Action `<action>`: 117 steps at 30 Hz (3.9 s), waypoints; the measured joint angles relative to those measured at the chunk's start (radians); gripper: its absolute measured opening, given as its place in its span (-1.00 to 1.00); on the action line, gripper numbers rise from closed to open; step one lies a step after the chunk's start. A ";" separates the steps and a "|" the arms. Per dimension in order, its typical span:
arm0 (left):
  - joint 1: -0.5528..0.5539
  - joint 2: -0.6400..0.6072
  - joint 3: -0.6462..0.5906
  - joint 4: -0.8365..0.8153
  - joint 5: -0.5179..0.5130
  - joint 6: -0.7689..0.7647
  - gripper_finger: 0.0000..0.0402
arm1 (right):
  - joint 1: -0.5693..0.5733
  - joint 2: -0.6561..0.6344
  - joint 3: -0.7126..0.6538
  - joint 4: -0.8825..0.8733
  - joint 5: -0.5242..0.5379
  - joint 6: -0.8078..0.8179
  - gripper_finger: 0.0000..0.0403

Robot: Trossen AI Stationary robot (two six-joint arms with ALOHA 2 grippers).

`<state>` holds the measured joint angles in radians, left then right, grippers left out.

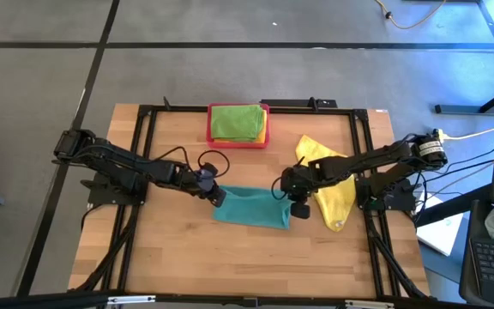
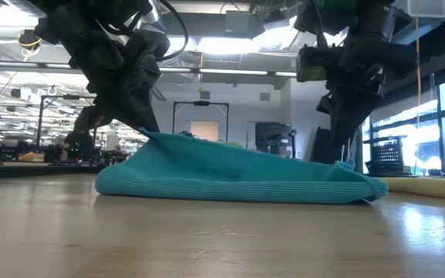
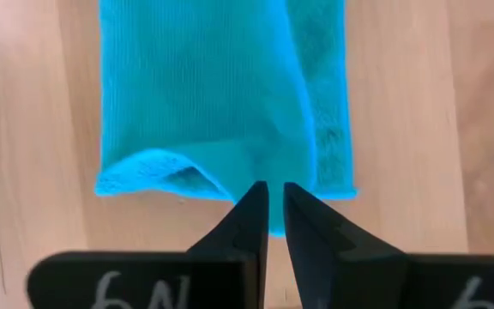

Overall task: Fold microfiber towels
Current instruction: Fold the blue microfiber cloth

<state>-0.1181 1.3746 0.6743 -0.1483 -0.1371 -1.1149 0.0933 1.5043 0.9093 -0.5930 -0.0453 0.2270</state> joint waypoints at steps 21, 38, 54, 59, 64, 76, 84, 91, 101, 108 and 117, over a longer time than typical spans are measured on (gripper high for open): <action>0.005 0.000 0.000 -0.106 -0.051 -0.028 -0.48 | 0.002 0.002 0.000 -0.157 -0.032 0.113 -0.21; -0.279 0.017 0.001 0.028 -0.243 0.205 -0.49 | 0.233 0.052 0.002 0.159 0.053 0.700 -0.20; -0.307 0.174 0.007 0.186 -0.204 0.668 -0.49 | 0.296 0.204 0.001 0.209 0.024 0.978 -0.20; -0.301 0.237 0.006 0.169 -0.135 0.706 -0.49 | 0.293 0.204 0.001 0.209 0.028 0.978 -0.20; -0.301 0.304 0.011 0.176 -0.088 0.664 -0.49 | 0.293 0.204 0.001 0.160 0.027 0.978 -0.33; -0.308 0.316 0.011 0.167 -0.091 0.608 -0.49 | 0.293 0.198 0.002 -0.082 -0.096 0.893 -0.97; -0.309 0.317 0.009 0.164 -0.088 0.572 -0.49 | 0.299 0.079 0.002 0.070 0.013 0.932 -0.84; -0.309 0.319 0.007 0.175 -0.108 0.565 -0.49 | 0.279 0.139 0.001 0.144 0.081 1.064 -0.46; -0.309 0.319 0.007 0.185 -0.112 0.566 -0.49 | 0.221 0.199 0.002 0.114 0.070 1.133 -0.18; -0.322 0.319 0.007 0.184 -0.119 0.567 -0.49 | 0.216 0.201 0.004 -0.043 -0.016 1.041 -0.53; -0.325 0.319 0.007 0.184 -0.130 0.545 -0.49 | 0.217 0.202 0.038 -0.002 -0.040 0.999 -0.81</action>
<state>-0.4435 1.6936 0.6811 0.0353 -0.2667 -0.5697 0.3103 1.7065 0.9477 -0.5947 -0.0855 1.2255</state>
